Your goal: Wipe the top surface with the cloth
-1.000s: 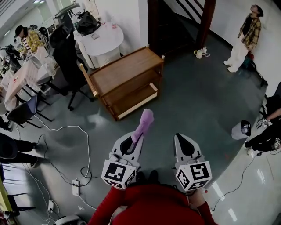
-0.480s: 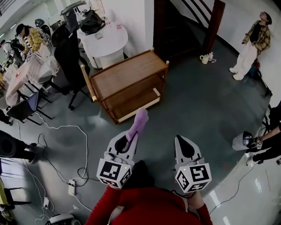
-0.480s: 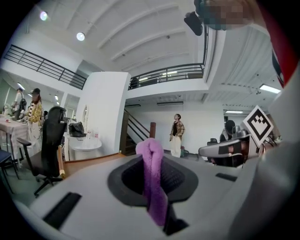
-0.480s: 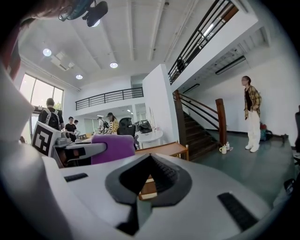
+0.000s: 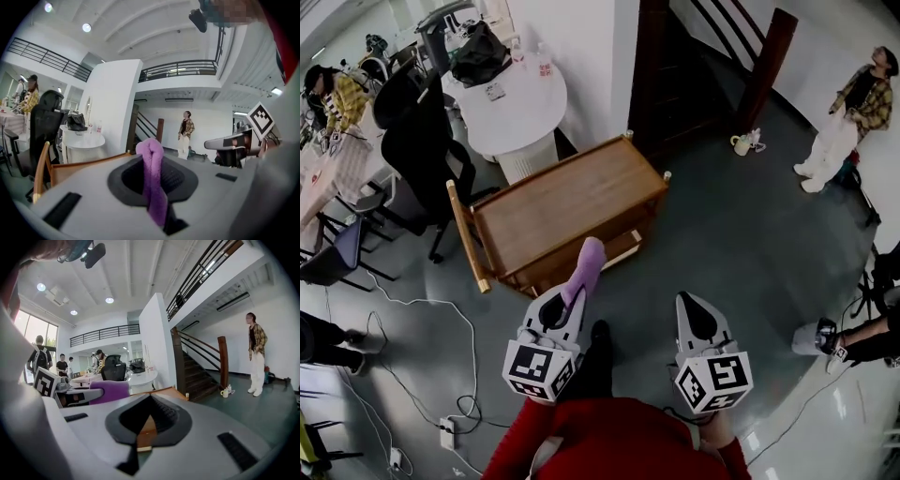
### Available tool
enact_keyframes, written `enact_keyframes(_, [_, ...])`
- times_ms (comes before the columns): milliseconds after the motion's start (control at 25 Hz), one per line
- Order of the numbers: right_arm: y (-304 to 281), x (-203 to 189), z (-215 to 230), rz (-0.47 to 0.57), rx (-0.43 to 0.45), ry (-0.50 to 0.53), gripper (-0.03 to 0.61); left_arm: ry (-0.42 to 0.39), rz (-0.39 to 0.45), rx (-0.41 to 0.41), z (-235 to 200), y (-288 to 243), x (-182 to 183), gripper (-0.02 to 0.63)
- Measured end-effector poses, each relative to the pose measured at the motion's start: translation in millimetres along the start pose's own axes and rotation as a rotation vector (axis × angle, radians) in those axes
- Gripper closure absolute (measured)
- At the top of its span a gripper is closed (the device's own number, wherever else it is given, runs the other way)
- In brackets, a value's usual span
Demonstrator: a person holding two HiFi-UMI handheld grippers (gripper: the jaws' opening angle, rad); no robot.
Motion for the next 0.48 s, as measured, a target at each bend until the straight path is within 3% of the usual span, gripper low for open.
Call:
enact_keyframes(240, [-92,53,15,-0.018,0.026,0.004,0.575,0.003,-0.007,0.012,-53,-67,36,0.569])
enact_keyframes(480, [-159,82,26,-0.063,0.071,0.036,0.575,0.08,-0.028,0.061,-92,-105,42,0.569])
Point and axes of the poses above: the fingertips, and each gripper's own axes: y backward along the fingers, z to its right, x out of its top, the point moved 5 cm from there along y, backward along the fingers, and after that the axes turned 4 degrees about -z, right-handed, at the moved point
